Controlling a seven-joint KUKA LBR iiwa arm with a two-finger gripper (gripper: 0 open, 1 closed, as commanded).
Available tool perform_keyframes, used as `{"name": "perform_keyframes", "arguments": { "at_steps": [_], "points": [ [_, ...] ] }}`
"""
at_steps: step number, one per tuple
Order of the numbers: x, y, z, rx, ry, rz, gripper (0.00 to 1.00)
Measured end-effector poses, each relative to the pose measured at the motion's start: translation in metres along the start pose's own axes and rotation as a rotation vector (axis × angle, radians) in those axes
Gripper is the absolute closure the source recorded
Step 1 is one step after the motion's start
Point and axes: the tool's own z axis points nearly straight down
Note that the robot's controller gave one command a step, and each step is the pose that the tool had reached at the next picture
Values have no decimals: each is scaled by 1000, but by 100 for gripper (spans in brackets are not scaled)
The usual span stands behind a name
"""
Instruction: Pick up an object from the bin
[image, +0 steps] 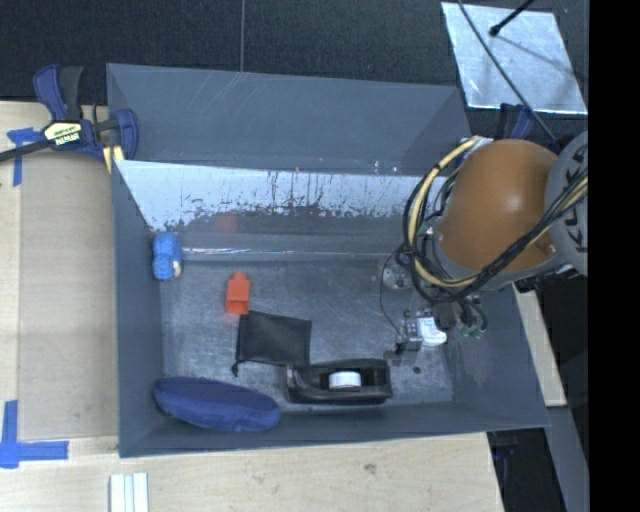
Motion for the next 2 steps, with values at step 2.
{"name": "perform_keyframes", "arguments": {
  "at_steps": [2],
  "points": [
    [31,24,97,8,-4,-271,0]
  ]
}}
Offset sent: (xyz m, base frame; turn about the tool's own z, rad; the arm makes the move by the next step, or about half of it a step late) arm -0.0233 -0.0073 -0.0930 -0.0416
